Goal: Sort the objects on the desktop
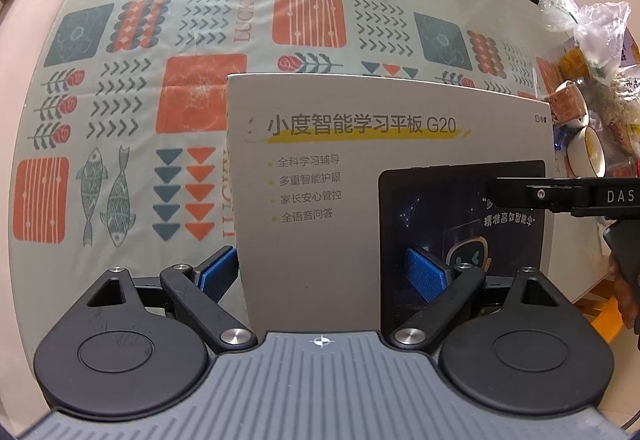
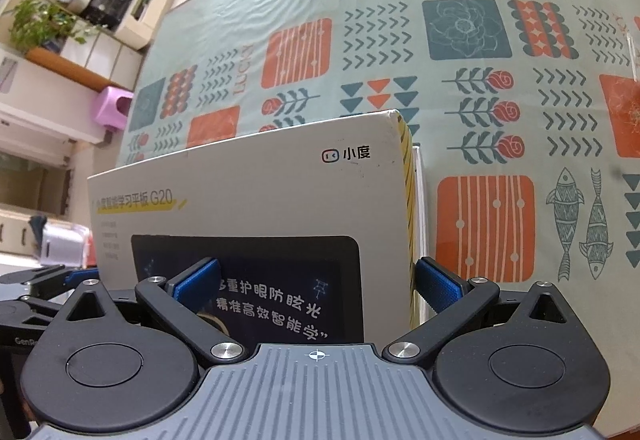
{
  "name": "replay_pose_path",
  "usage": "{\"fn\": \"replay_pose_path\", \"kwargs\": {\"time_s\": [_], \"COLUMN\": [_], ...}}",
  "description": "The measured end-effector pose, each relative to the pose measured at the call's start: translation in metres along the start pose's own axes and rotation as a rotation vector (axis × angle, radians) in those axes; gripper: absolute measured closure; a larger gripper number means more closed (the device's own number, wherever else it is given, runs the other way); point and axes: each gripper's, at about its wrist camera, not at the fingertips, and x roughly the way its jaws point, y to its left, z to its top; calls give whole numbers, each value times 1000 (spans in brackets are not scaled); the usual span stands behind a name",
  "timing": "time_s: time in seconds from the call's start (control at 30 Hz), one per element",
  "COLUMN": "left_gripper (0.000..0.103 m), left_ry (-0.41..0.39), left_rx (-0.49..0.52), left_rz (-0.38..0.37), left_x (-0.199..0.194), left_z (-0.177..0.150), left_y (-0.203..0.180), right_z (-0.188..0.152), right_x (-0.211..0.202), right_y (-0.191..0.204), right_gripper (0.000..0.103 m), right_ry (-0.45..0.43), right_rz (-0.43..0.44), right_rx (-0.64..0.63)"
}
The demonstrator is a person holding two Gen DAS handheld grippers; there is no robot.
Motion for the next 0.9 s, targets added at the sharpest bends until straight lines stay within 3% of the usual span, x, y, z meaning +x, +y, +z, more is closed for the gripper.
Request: {"fn": "replay_pose_path", "kwargs": {"time_s": [0.9], "left_gripper": [0], "left_ry": [61], "left_rx": [-23], "left_rz": [11], "left_x": [27], "left_z": [29], "left_y": [16], "right_z": [26], "right_x": [33], "right_y": [-6], "right_gripper": [0], "right_ry": [89], "right_rz": [-14], "right_rx": [35]}}
